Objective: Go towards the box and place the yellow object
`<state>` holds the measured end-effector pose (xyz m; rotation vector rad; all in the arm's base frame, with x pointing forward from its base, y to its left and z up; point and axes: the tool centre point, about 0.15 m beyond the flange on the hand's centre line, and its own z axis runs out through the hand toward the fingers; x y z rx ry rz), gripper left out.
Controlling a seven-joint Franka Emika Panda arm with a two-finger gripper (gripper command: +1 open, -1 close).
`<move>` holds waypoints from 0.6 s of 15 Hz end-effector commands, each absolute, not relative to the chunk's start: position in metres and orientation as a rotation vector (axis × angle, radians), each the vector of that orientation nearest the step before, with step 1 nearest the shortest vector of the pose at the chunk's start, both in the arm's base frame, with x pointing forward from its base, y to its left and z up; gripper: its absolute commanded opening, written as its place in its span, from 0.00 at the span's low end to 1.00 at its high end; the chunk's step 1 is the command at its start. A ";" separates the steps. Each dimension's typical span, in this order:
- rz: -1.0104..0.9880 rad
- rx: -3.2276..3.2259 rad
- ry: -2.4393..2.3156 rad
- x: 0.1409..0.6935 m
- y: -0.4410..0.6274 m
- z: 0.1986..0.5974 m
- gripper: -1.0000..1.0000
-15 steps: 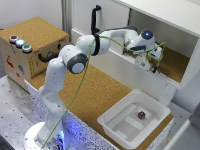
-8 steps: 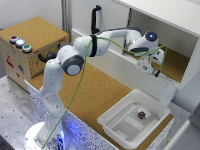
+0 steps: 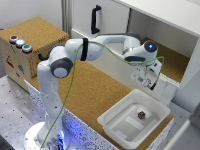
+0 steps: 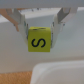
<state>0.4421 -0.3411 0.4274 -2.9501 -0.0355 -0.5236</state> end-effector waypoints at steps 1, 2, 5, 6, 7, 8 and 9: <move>-0.535 -3.074 0.178 0.379 -0.355 0.364 0.00; -0.476 -3.072 0.214 0.371 -0.363 0.351 0.00; -0.298 -3.118 0.229 0.357 -0.372 0.306 0.00; -0.215 -3.103 0.220 0.359 -0.373 0.287 0.00; -0.146 -3.094 0.210 0.363 -0.375 0.268 0.00; -0.098 -3.106 0.198 0.369 -0.374 0.252 0.00; -0.063 -3.083 0.221 0.374 -0.377 0.240 0.00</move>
